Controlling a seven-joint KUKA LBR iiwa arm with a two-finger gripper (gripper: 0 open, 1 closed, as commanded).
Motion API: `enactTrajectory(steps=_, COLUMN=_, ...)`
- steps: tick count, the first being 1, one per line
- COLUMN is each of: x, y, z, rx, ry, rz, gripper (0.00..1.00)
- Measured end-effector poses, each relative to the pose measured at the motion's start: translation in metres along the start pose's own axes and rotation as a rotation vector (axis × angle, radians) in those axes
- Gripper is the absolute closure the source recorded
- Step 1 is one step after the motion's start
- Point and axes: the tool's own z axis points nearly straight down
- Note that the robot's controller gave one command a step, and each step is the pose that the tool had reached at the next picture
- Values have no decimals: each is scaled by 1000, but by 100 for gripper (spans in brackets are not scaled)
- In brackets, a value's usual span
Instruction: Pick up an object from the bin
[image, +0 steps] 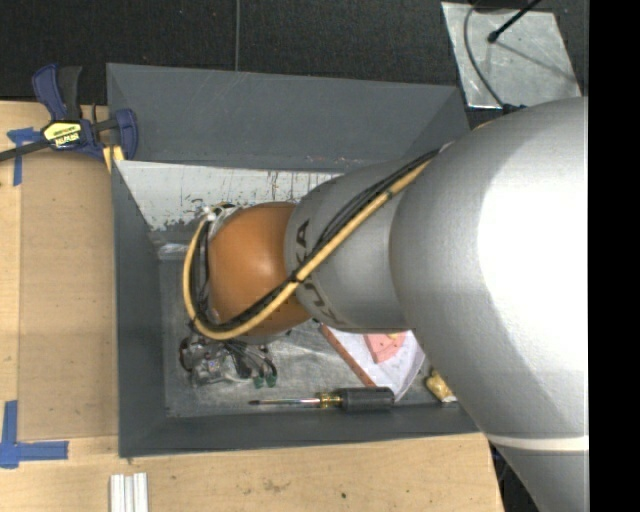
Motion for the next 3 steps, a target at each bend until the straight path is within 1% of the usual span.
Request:
enactTrajectory(steps=1, x=-26, y=17, z=-9, rx=6, ry=7, rz=17, gripper=0)
enactTrajectory(steps=2, x=-26, y=16, z=-9, rx=6, ry=9, rz=20, gripper=100)
enactTrajectory(steps=3, x=-26, y=16, z=-9, rx=6, ry=9, rz=19, gripper=100)
